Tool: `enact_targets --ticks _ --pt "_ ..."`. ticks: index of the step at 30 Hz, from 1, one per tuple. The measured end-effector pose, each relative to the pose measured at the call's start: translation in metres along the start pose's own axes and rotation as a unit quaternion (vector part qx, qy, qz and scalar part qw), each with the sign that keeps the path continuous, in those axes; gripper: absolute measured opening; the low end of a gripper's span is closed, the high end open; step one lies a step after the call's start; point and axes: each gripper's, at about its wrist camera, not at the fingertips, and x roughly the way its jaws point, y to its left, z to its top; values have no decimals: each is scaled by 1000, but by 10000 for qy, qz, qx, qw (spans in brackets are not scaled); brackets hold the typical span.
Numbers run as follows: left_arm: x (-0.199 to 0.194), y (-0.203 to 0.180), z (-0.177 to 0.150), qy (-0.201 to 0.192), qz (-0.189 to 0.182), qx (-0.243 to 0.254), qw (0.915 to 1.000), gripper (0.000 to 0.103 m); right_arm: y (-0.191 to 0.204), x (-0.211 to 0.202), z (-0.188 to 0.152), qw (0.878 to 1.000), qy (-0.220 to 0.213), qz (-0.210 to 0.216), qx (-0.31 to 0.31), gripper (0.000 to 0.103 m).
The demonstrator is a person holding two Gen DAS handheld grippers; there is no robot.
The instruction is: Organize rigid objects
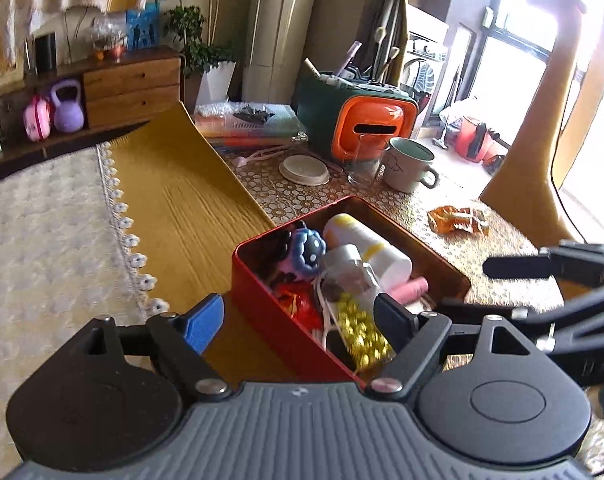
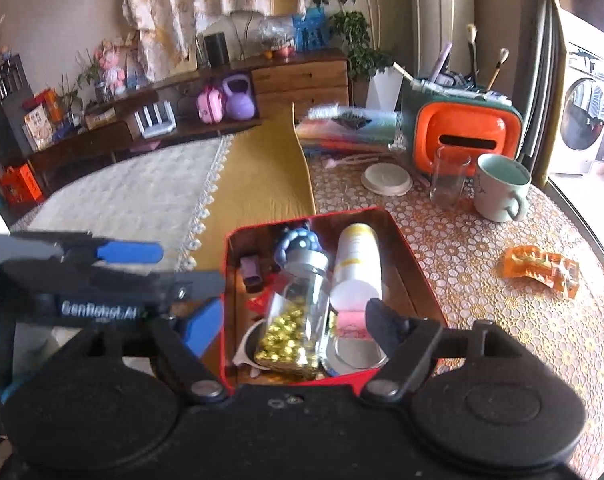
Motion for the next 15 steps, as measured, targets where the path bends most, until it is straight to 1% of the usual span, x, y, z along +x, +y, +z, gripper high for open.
enact_targets --ticks 4,6,10,11,12,15 --pt "-26 -6 -10 -115 53 171 9998 82 9 -14 -5 9999 -162 14 -1 84" --pt "-37 -5 -15 -158 17 156 9998 83 15 -22 -8 9997 -251 -9 -44 85" --pt "-57 -5 -21 -290 84 179 9994 83 27 -38 -18 9990 -414 -24 -149 89" --pt "-62 -6 -22 -316 80 190 9993 84 30 -42 -20 9988 -459 -21 -191 89" --pt "-66 -6 -23 -341 75 194 9992 87 33 -44 -22 9985 -497 -44 -229 90" --pt "-78 -7 -28 -431 81 191 9989 93 40 -55 -27 9973 -660 -96 -299 95"
